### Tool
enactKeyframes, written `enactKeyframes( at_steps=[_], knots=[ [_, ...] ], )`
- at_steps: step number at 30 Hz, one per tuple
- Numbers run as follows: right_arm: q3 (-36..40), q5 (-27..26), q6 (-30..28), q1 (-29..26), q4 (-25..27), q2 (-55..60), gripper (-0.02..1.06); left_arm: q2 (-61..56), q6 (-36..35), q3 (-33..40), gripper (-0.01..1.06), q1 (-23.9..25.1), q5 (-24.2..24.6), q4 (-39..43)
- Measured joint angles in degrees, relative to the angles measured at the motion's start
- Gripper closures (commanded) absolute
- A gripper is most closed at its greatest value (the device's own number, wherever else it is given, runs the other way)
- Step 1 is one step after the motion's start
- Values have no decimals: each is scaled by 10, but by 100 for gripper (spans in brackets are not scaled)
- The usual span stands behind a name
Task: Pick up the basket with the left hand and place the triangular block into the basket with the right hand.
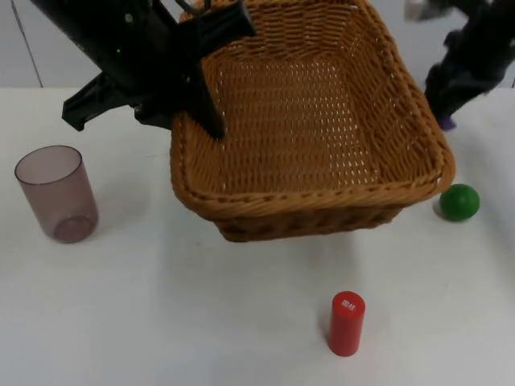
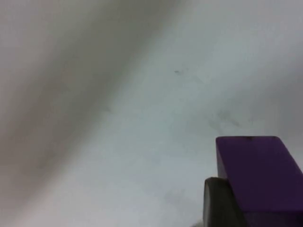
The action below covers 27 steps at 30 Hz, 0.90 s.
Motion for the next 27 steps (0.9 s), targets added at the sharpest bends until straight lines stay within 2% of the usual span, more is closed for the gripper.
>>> enactKeyframes(
  at_steps=[4,11,14,15,19,20,24,27],
  knots=[
    [10,17,48,0,-17,-78,104,0,9,0,105,0,11,0],
    [57,11,103,0,-44,-207,104,0,21,0,105,0,11,0],
    [145,-68,168,0,-77,-320,104,0,26,0,105,0,10,0],
    [145,-68,168,0,-77,-320,104,0,26,0,105,0,10,0],
    [299,-187,210,0,-95,-461,104,0,30,0,105,0,6,0],
    [299,-187,210,0,-95,-461,104,0,30,0,105,0,6,0],
    [441,-263,217,23,-93,-582,104,0,43,0,105,0,4,-4],
    [487,-275,218,51,-93,-619,104,0,47,0,105,-2,4,-8]
  ],
)
